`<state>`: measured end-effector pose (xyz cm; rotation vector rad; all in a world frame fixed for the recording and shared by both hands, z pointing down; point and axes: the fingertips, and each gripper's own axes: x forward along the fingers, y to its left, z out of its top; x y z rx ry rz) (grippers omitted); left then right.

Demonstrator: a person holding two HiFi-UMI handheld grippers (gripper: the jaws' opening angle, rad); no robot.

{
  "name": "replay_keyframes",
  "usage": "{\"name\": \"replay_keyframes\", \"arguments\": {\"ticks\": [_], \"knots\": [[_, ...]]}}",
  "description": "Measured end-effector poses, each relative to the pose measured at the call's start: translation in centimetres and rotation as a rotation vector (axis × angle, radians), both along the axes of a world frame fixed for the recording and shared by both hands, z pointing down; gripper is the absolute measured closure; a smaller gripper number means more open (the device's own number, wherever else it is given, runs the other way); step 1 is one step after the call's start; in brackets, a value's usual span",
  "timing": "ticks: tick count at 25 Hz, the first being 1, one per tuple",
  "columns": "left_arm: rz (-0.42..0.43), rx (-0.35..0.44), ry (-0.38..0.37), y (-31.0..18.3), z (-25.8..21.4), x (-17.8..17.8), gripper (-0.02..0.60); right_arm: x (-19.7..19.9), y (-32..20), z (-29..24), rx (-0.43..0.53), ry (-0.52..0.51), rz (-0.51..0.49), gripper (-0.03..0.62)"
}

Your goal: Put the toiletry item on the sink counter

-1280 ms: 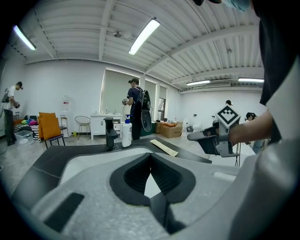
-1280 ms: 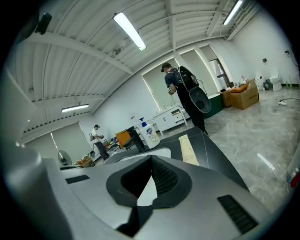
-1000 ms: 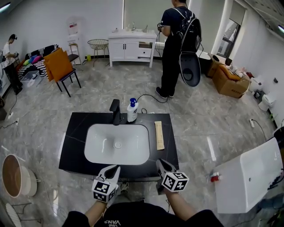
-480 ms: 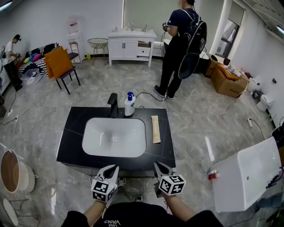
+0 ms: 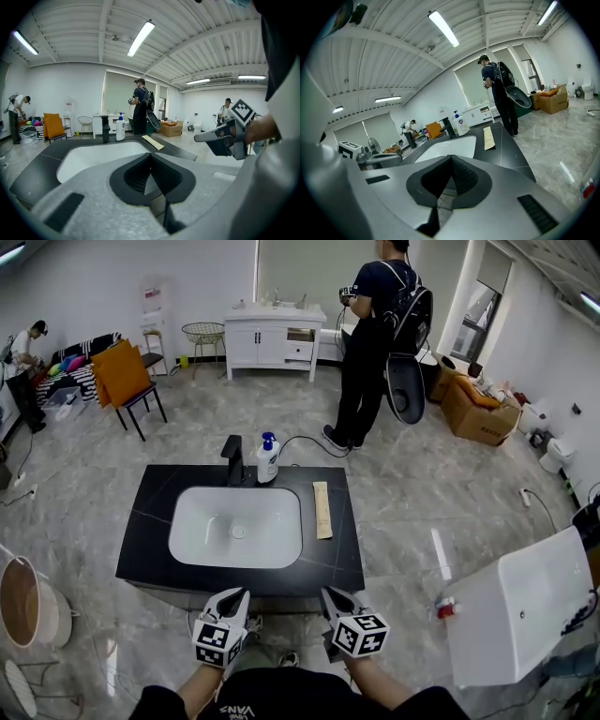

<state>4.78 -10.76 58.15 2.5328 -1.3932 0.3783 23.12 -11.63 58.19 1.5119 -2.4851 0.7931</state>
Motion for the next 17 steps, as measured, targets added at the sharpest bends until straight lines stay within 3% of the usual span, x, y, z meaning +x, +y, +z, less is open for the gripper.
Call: {"name": "replay_keyframes", "arguments": {"ticks": [17], "knots": [[0.008,0.014,0.005,-0.21,-0.43,0.61,0.572,0.93,-0.33,0.44,-0.015,-0.002,0.027,0.595]]}}
